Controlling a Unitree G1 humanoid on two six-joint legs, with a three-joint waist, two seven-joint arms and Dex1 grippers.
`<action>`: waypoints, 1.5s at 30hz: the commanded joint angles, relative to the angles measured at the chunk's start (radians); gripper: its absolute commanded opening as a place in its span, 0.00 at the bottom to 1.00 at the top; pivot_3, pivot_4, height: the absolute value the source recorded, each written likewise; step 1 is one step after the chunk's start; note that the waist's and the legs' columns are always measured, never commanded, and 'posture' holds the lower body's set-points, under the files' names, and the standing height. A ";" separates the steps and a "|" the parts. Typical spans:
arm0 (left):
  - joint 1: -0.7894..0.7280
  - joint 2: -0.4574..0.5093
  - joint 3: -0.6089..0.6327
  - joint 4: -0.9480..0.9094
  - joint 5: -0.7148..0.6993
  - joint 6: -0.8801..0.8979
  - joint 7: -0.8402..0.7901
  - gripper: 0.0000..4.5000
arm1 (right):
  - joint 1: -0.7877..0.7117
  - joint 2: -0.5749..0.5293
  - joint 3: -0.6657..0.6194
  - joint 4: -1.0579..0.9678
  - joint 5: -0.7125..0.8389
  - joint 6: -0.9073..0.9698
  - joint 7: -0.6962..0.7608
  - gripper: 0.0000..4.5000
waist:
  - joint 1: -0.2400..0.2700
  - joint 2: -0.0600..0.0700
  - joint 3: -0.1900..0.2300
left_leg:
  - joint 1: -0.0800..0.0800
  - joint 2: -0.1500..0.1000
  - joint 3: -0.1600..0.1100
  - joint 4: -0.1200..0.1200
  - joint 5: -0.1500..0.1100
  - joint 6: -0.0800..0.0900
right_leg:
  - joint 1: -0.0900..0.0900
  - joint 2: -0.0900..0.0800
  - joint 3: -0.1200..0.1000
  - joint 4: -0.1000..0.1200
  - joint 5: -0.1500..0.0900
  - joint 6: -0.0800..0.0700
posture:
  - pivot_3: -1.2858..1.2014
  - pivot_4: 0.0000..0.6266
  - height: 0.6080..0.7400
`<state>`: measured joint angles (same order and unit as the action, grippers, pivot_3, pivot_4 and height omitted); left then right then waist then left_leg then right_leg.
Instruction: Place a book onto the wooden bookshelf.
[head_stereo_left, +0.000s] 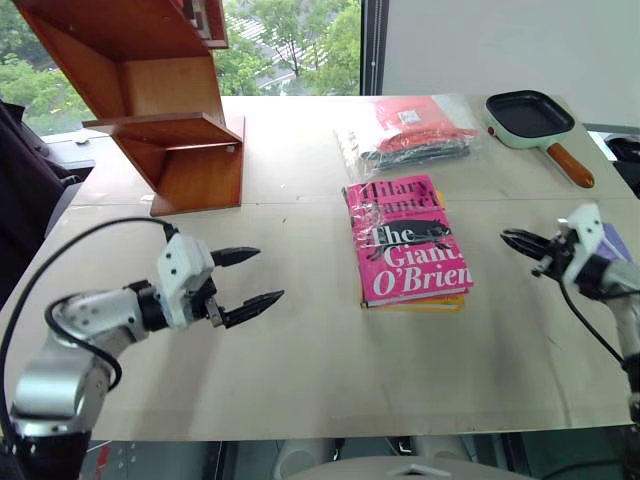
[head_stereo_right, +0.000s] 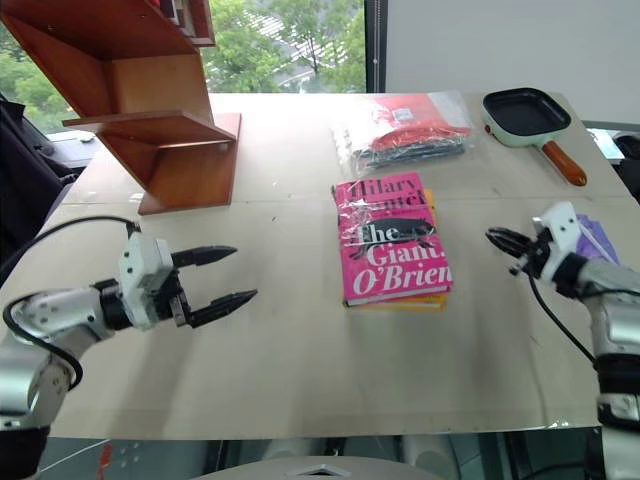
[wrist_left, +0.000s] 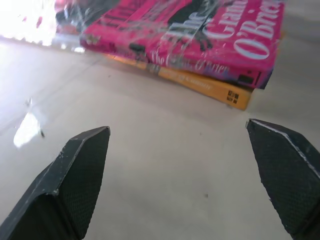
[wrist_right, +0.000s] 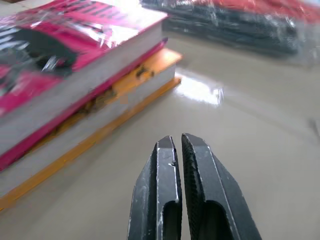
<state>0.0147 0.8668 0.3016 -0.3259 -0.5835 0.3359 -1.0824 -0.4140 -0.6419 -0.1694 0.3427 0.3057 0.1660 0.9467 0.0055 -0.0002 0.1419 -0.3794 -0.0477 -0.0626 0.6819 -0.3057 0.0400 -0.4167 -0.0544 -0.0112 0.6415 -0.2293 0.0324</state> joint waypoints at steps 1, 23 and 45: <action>-0.037 0.039 0.033 0.033 -0.015 -0.008 -0.044 1.00 | -0.052 0.022 0.046 -0.017 -0.025 0.018 -0.020 0.01 | 0.002 0.000 0.000 | -0.001 0.000 0.000 0.000 0.000 0.000 | -0.001 0.000 0.000 0.000 0.000 0.000 | 0.52 0.24 0.85; -0.076 0.026 -0.026 0.073 0.051 -0.032 -0.045 1.00 | -0.096 0.113 0.203 -0.218 -0.032 0.160 0.003 0.01 | 0.004 0.000 0.001 | -0.001 -0.001 -0.001 0.000 0.000 0.000 | -0.001 -0.001 0.000 0.000 0.000 0.000 | 0.52 0.24 0.85; -0.373 -0.445 0.007 0.410 -0.418 0.828 0.460 1.00 | 0.246 -0.144 -0.204 -0.666 0.469 0.481 0.120 0.06 | 0.009 -0.004 0.001 | 0.000 -0.001 -0.003 0.005 0.000 0.001 | 0.001 0.000 -0.002 0.003 0.001 0.001 | 0.52 0.24 0.85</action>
<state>-0.3127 0.4707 0.2681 0.0534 -0.9286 1.0828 -0.7014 -0.2071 -0.7491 -0.2729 -0.2010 0.6328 0.5573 1.0598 0.0143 -0.0042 0.1432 -0.3798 -0.0490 -0.0661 0.6866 -0.3058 0.0405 -0.4153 -0.0545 -0.0128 0.6450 -0.2286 0.0337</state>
